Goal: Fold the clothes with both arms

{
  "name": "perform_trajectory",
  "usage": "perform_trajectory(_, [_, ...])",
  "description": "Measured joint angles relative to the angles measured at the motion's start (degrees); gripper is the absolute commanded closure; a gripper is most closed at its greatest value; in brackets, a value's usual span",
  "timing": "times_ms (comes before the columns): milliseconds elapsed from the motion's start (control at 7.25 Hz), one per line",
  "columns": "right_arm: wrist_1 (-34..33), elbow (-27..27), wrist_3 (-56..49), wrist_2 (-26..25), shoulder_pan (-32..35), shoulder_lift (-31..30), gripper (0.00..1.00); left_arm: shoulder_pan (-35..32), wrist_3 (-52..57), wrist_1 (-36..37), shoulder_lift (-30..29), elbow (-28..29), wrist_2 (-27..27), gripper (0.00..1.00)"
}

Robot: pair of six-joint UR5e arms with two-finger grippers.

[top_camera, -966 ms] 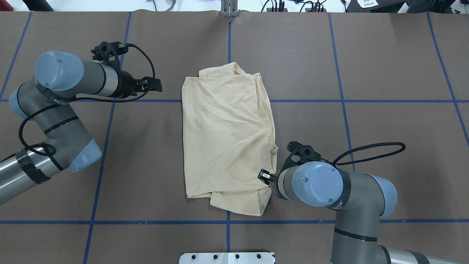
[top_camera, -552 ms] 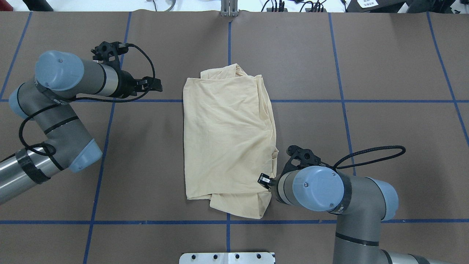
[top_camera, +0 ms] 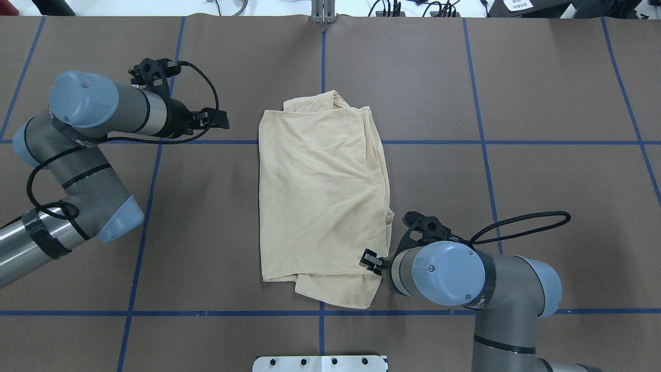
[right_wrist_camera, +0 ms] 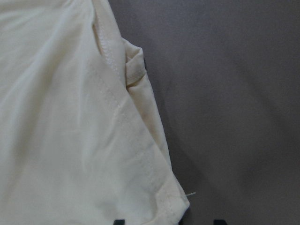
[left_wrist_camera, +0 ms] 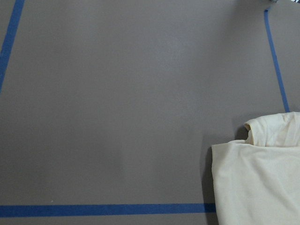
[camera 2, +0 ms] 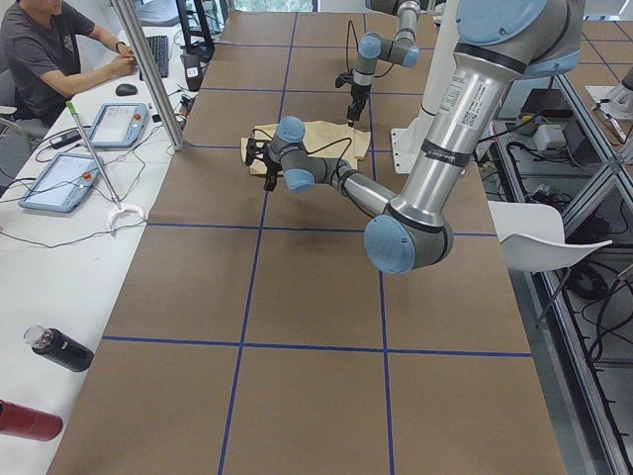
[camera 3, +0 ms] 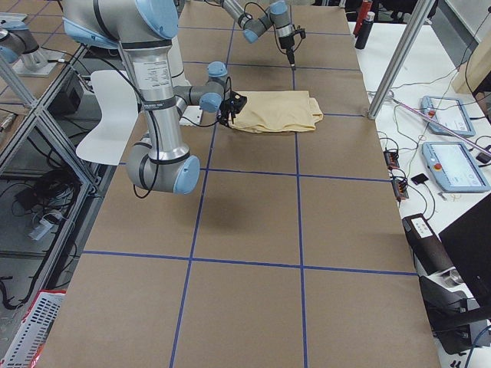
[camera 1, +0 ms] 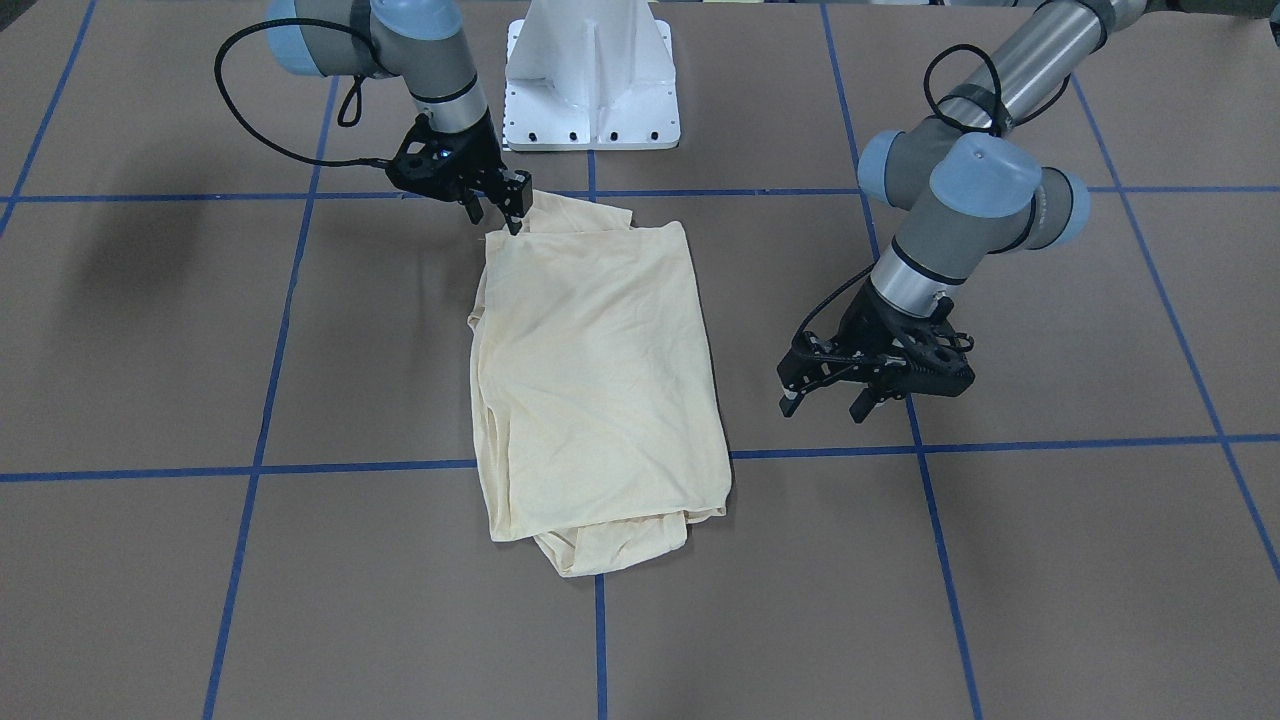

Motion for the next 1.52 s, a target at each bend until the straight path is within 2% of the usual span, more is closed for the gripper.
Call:
perform_trajectory(138, [0.0, 0.0, 0.3, 0.0, 0.0, -0.1, 0.39, 0.0, -0.3, 0.0, 0.0, 0.0, 0.0, 0.0])
perform_trajectory(276, [0.0, 0.0, 0.6, 0.0, 0.0, -0.3, 0.48, 0.0, -0.5, 0.0, -0.1, -0.1, 0.0, 0.0])
perform_trajectory(1517, [-0.1, -1.3, 0.7, -0.1, 1.5, 0.4, 0.53, 0.0, -1.4, 0.0, -0.1, -0.1, 0.0, 0.0])
